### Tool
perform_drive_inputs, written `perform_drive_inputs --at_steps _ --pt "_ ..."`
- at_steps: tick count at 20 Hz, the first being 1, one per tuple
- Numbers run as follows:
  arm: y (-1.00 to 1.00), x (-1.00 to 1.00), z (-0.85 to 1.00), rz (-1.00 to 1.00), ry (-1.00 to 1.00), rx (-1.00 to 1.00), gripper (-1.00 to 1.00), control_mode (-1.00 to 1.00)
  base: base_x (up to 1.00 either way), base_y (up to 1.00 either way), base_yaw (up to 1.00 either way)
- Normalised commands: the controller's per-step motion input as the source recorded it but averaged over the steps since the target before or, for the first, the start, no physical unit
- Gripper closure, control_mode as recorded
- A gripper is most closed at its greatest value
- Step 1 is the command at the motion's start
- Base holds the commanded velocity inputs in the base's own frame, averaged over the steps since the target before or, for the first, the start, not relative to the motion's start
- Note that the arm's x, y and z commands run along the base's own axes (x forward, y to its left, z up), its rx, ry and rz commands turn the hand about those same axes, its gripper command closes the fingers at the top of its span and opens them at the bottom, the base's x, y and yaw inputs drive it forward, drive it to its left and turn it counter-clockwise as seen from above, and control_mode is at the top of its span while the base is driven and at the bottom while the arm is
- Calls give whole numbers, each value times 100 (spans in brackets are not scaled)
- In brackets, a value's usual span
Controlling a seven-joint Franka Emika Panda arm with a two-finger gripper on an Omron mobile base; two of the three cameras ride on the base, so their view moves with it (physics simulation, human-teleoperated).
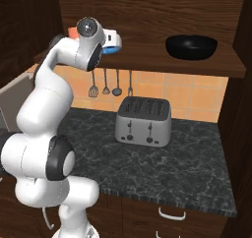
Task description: Gather all objects into one cabinet and sort the glasses and bowls to opposite sides.
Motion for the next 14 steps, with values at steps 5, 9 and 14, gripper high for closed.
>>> perform_drive_inputs --at_steps 5,9,14 --pt "1 -2 0 2 3 1 100 -100 0 0 0" --pt "-9 -9 0 0 0 0 100 -100 0 0 0" --pt "-3 -6 0 2 -4 0 100 -100 0 0 0"
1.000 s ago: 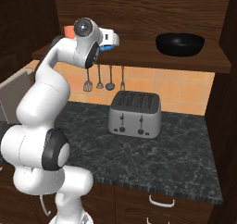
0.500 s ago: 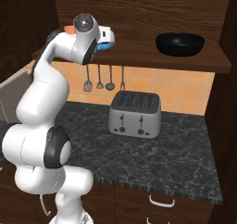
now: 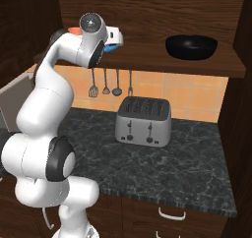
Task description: Gather all objects into one cabinet and sort the glasses and bowls to opposite sides.
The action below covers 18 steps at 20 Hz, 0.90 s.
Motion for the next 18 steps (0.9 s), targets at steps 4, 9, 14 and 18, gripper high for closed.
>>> perform_drive_inputs --at_steps 4,9,14,18 --pt "3 -3 0 8 0 9 100 -100 0 0 0" --pt "18 0 4 7 0 14 100 -100 0 0 0" --pt "32 -4 0 2 0 7 100 -100 0 0 0" --pt "45 -1 0 0 0 0 100 -100 0 0 0"
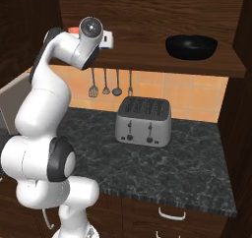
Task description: Gather all objects into one cabinet and sort the glasses and bowls to opposite sides.
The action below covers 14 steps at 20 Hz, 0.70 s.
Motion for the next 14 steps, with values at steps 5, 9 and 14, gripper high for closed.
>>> perform_drive_inputs --at_steps 5,9,14 --pt "26 0 0 0 0 3 100 -100 0 0 0" --pt "1 6 0 0 0 10 100 -100 0 0 0" --pt "9 3 0 0 0 10 100 -100 0 0 0"
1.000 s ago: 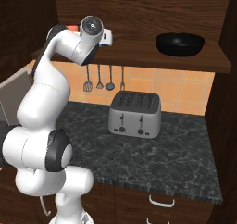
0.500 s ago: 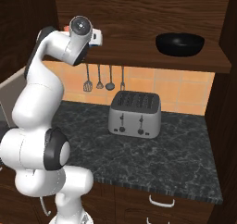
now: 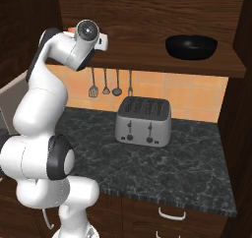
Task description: Gather all objects into one cabinet and sort the glasses and bowls to opposite sides.
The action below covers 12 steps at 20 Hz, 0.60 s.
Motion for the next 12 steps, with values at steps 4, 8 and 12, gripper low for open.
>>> perform_drive_inputs --at_steps 4,8,12 --pt "21 0 0 0 0 0 100 -100 0 0 0" --pt "21 0 -4 0 0 0 100 -100 0 0 0" --pt "8 4 -14 0 0 0 100 -100 0 0 0"
